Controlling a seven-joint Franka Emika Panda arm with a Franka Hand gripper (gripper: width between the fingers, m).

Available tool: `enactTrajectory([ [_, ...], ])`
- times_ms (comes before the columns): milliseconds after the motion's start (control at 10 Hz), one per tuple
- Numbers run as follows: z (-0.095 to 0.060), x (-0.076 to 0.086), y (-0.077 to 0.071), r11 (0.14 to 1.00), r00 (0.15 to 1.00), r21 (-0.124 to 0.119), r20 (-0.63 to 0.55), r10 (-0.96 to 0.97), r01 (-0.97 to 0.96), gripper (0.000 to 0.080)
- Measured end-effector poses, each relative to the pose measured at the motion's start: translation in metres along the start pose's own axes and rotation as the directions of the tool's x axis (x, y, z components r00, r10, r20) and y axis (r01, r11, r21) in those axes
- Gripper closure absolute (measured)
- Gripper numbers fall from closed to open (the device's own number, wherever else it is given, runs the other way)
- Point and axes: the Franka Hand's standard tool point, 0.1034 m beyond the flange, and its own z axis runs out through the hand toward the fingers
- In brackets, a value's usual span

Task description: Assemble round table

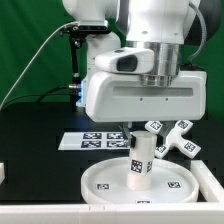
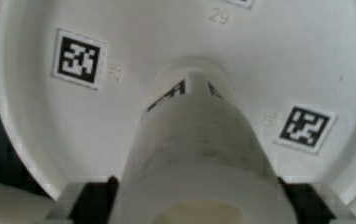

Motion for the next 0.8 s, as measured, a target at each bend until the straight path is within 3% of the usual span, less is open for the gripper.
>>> enactTrajectory([
  [200, 0.0003, 0.0025, 0.0017, 0.979, 0.977, 0.007, -0.053, 0.204, -0.204, 0.0393],
  [400, 0.0011, 0.0005, 0.0034, 0.849, 0.849, 0.036, -0.03, 0.528, -0.527, 0.0393],
  [800, 0.0013, -0.0017, 0.0071, 0.692, 0.692, 0.043, -0.012, 0.722, -0.721, 0.0393],
])
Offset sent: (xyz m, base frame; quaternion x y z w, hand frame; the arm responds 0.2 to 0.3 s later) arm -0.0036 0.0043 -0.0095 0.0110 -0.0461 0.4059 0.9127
